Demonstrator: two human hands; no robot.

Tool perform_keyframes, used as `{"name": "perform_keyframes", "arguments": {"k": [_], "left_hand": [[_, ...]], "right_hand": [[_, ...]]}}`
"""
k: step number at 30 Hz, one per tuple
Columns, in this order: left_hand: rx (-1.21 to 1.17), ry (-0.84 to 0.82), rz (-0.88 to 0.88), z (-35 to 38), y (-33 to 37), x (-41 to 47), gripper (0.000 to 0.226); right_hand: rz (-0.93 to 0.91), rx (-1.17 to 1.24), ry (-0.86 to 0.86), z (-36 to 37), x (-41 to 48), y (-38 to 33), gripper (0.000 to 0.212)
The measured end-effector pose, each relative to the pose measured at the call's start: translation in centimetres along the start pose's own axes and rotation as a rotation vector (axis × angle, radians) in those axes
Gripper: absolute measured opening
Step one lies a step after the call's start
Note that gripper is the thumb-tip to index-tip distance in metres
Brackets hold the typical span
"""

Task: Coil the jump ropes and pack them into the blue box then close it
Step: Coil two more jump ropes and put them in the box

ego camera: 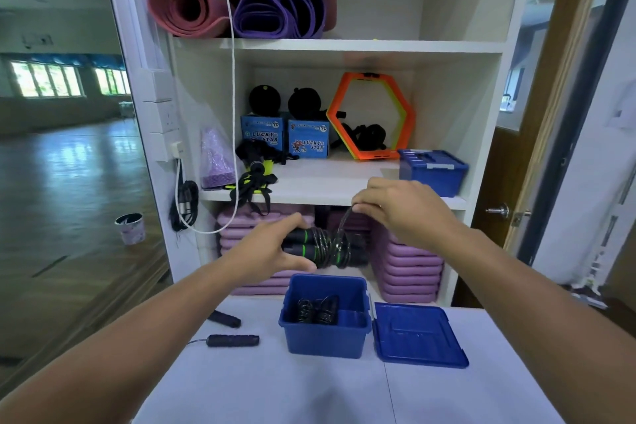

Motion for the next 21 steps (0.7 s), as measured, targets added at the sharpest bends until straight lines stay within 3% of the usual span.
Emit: {"name": "perform_keyframes", "arguments": {"k": [5, 11, 14, 17, 21], "left_hand": [[-0.02, -0.075, 0.139, 0.3, 4.4, -1.3, 0.067], [-0.228, -0.061, 0.196, -1.2, 6.2, -2.9, 0.058], [-0.447, -0.046, 0.176, -1.0, 5.8, -3.2, 0.057], [-0.506, -0.05, 0.176, -1.1, 5.6, -3.1, 0.053], [-0.66, -0.065, 0.184, -1.7, 6.1, -3.2, 0.053]], "right_hand": [[-0.004, 0.125, -0.02, 0.4, 1.0, 0.1, 0.027], [0.143, 0.831, -0.088, 4.2, -0.8, 1.1, 0.015], [0.207, 0.971, -0.096, 6.5, -1.5, 1.0, 0.022], [0.23, 1.041, -0.138, 7.4, -2.0, 0.4, 0.022], [0.261, 1.213, -0.233, 8.1, -2.5, -0.3, 0.013]]}}
Point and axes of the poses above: each hand's wrist, its own x-axis towards the middle knuckle, its own z-axis out of the palm, y = z × x, the point moved 8 cm from there along x, towards the middle knuckle, and after that the axes turned 1 degree about -y, right-handed, at the moved point
